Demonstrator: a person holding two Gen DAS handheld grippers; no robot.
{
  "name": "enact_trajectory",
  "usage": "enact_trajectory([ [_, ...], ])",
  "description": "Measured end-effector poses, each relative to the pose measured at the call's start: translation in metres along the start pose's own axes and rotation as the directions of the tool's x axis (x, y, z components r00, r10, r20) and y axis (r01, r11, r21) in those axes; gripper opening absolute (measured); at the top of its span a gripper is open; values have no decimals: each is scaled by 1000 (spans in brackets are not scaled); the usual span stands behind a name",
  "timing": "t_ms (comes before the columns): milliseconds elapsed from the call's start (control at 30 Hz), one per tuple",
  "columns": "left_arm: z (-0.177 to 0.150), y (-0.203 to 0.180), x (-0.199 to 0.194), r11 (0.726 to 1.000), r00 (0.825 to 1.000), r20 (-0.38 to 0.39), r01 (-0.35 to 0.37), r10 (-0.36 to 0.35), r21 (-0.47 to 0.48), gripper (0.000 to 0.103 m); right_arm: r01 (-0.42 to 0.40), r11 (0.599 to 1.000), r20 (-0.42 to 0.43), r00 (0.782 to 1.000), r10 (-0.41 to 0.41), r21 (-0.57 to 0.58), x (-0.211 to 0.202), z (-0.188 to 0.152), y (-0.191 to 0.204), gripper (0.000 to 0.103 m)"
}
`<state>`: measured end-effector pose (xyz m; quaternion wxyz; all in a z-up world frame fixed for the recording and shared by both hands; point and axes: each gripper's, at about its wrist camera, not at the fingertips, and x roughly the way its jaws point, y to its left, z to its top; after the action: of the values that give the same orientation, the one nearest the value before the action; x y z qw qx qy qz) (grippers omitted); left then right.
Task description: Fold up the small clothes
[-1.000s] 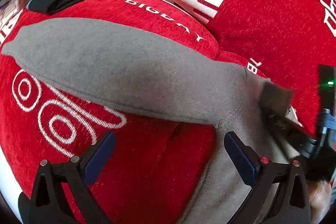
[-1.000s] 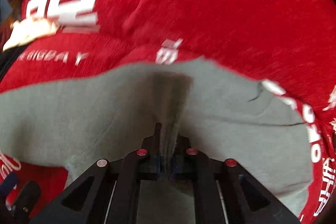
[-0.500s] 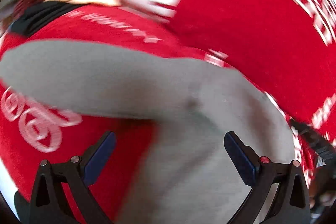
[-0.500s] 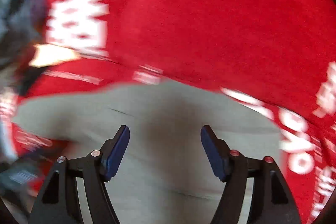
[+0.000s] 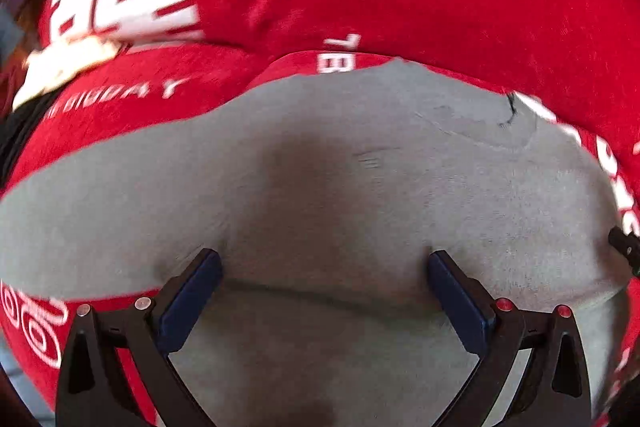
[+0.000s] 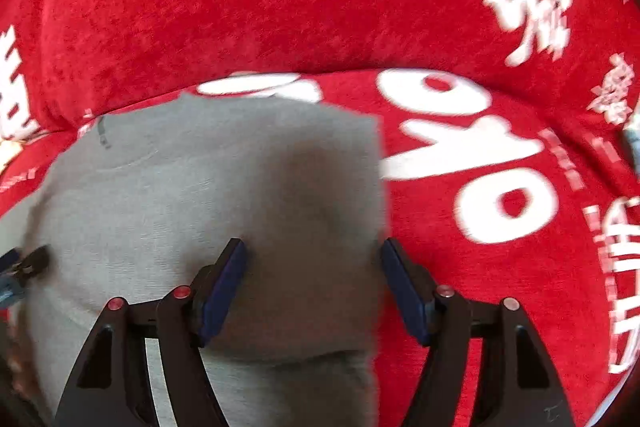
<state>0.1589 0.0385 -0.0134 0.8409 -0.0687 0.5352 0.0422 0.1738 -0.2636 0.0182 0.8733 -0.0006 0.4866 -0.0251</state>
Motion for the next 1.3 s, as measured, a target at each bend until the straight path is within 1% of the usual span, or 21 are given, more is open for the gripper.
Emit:
enact_trajectory([
  [100, 16, -9, -3, 997, 999, 6, 45, -44, -68, 103, -35, 996, 1, 999, 35, -81, 6, 9, 19, 74],
  [167, 26, -30, 5, 996, 996, -19, 85, -85, -34, 103, -32, 995, -92, 995, 24, -92, 38, 19, 26, 75],
  [200, 30, -48, 14, 993, 992, -51, 117, -117, 3, 103, -31, 998, -63, 998, 27, -54, 42, 25, 21, 81],
  [233, 34, -65, 28, 992, 989, -101, 116, -111, 44, 103, -25, 999, -68, 997, 24, -24, 48, 32, 17, 81],
  [267, 36, -72, 36, 995, 992, -114, 60, -51, 77, 103, -20, 1000, -89, 996, 20, 7, 56, 42, 11, 81],
  [300, 39, -83, 42, 990, 995, -88, -25, 37, 138, 103, -19, 1000, -99, 995, 20, 19, 58, 47, 7, 81],
  [333, 42, -88, 42, 987, 996, -73, -36, 48, 156, 103, -10, 1000, -120, 993, 13, 29, 59, 54, 5, 81],
  [400, 45, -83, 35, 991, 992, -109, -49, 62, 123, 103, 12, 1000, -136, 991, -11, 12, 46, 55, 8, 80],
  [500, 27, -69, 4, 997, 998, -48, 46, -43, 65, 103, -80, 996, -55, 996, 77, -50, 3, 32, 24, 80],
  [600, -6, -73, 12, 989, 996, -92, 10, 4, 145, 103, -148, 985, -107, 985, 138, -91, -7, -5, 49, 80],
  [633, -14, -70, 11, 988, 998, -63, 1, 9, 157, 103, -117, 986, -139, 985, 100, -120, -3, -19, 57, 79],
  [667, -21, -63, 4, 990, 999, -32, 5, -1, 144, 103, -81, 987, -103, 992, 66, -140, -9, -31, 58, 79],
  [700, -29, -54, -3, 991, 999, -31, 12, -8, 131, 103, -54, 987, -31, 998, 50, -150, -22, -41, 57, 80],
  [733, -34, -48, -9, 992, 999, -40, 22, -18, 124, 103, -48, 986, -22, 999, 46, -161, -30, -53, 58, 81],
  [767, -44, -41, -13, 992, 998, -60, 24, -17, 124, 103, -49, 983, -57, 998, 40, -179, -35, -64, 58, 81],
  [867, -79, -22, -35, 984, 1000, -3, 19, -19, 180, 103, -91, 976, -15, 996, 90, -197, -62, -108, 42, 81],
  [933, -105, -5, -47, 976, 998, 25, 46, -52, 214, 103, -101, 965, 28, 993, 110, -242, -84, -140, 28, 81],
  [1033, -133, 32, -61, 974, 994, 50, 86, -99, 211, 103, -120, 961, 32, 991, 132, -248, -107, -175, 2, 82],
  [1100, -143, 46, -68, 972, 994, 41, 88, -99, 218, 103, -70, 962, -3, 997, 72, -262, -112, -189, -8, 83],
  [1200, -152, 56, -81, 975, 997, 35, 60, -68, 212, 103, -55, 972, -14, 999, 53, -227, -131, -196, -14, 83],
  [1300, -162, 37, -95, 965, 994, 55, 76, -92, 250, 103, -104, 950, 48, 991, 124, -294, -152, -199, 22, 83],
])
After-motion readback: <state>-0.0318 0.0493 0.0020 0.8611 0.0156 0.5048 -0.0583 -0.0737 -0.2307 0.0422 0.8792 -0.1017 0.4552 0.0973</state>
